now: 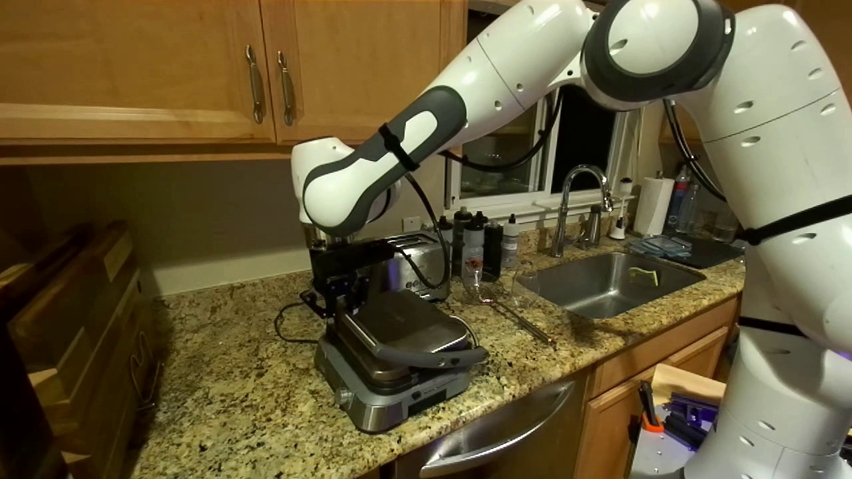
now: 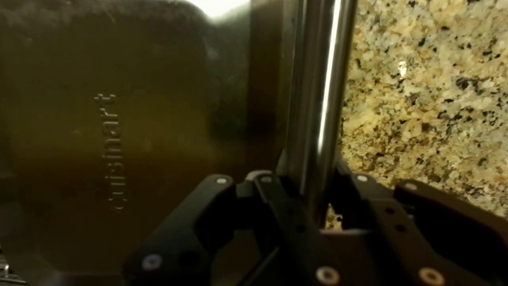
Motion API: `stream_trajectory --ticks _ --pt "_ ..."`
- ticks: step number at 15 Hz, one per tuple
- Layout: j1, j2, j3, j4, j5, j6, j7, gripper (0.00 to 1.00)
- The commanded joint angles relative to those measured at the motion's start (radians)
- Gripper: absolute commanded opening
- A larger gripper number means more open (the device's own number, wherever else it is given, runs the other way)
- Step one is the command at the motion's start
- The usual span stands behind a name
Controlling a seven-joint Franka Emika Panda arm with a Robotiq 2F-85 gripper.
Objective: Open the grill sandwich maker
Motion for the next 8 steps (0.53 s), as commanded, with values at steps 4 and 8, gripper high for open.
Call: stream_trajectory --ticks 4,8 --pt "0.008 -0.019 -0.015 -0.026 0.057 0.046 -0.024 0.07" --pt "0.007 -0.054 -0.011 -0.048 0.063 0.043 -0.035 0.06"
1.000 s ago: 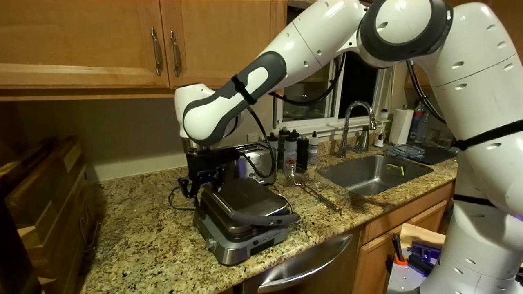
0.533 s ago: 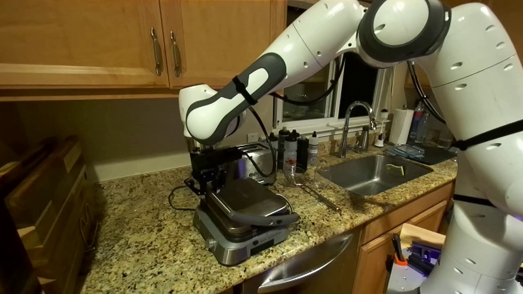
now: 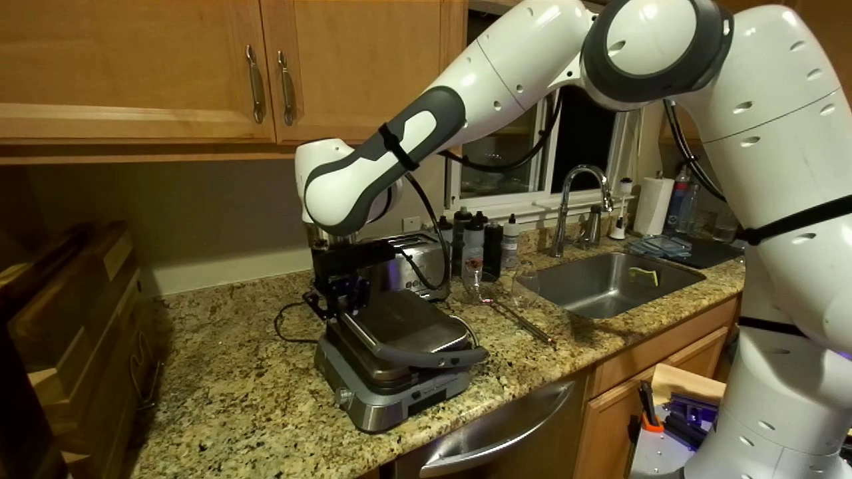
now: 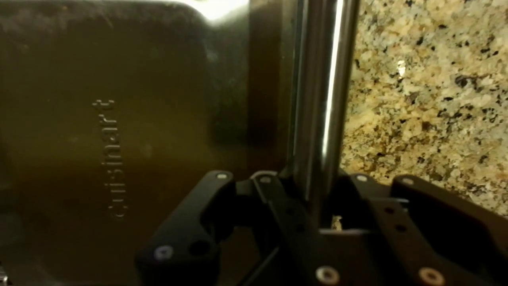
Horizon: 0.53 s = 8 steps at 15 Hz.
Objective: Open the grill sandwich maker
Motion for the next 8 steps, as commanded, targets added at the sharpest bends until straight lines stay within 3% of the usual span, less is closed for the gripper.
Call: stream_trajectory --ticks 1,8 --pt "0.007 -0.076 -0.003 -0.059 0.032 0.036 -0.039 0.06" --pt "-0.011 -0.190 -0.009 -0.142 0.031 0.034 -0.104 0.06"
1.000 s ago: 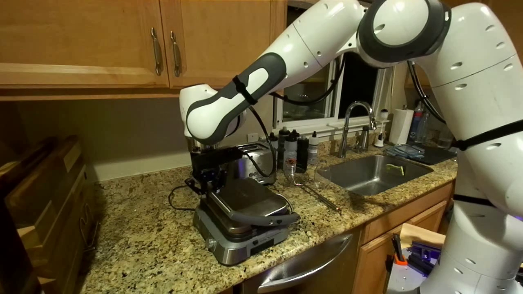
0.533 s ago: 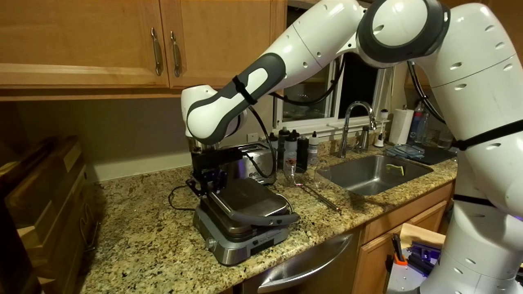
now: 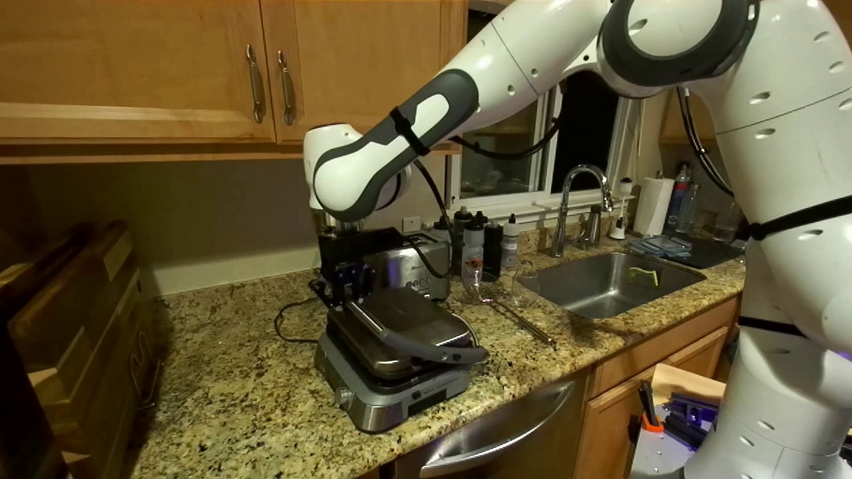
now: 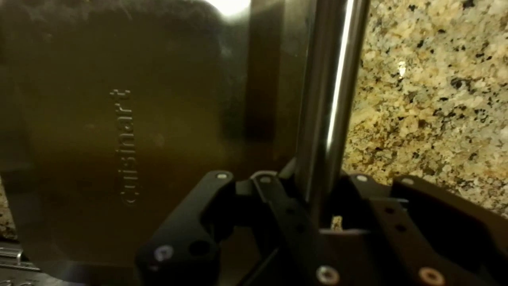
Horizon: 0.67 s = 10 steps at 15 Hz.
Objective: Open the grill sandwich maker
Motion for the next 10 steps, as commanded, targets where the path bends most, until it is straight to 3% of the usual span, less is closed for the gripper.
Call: stream_trajectory --ticks 1,10 --pt "-0.007 -0.130 -0.003 -0.096 0.029 0.025 -0.055 0.06" --pt "-0.044 -0.233 -0.011 -0.179 0.048 0.025 -0.092 0.05"
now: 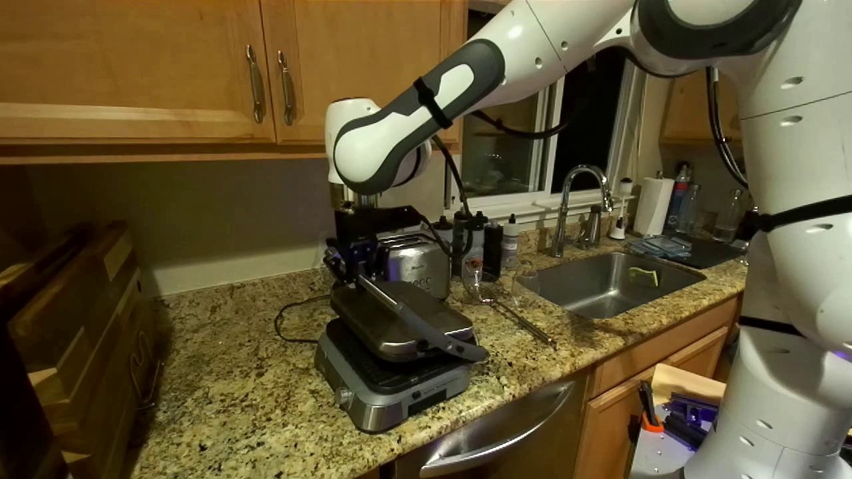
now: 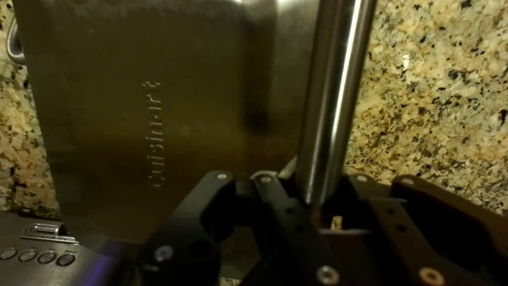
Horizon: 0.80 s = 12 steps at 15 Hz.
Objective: Open the grill sandwich maker
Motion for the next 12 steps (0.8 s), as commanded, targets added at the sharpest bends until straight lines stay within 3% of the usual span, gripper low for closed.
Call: stream_trajectory --ticks 1,4,5,12 --pt "-0.016 -0.122 -0.001 -0.101 0.031 0.020 -0.035 0.05" --pt "-0.027 -0.133 0.004 -0.111 0.047 0.030 -0.053 0.05" --pt "-0.015 -0.046 -0.005 -0.036 0.018 0.010 -0.017 0.08" --pt "-0.019 -0.055 -0.005 -0.046 0.025 0.019 -0.026 0.08"
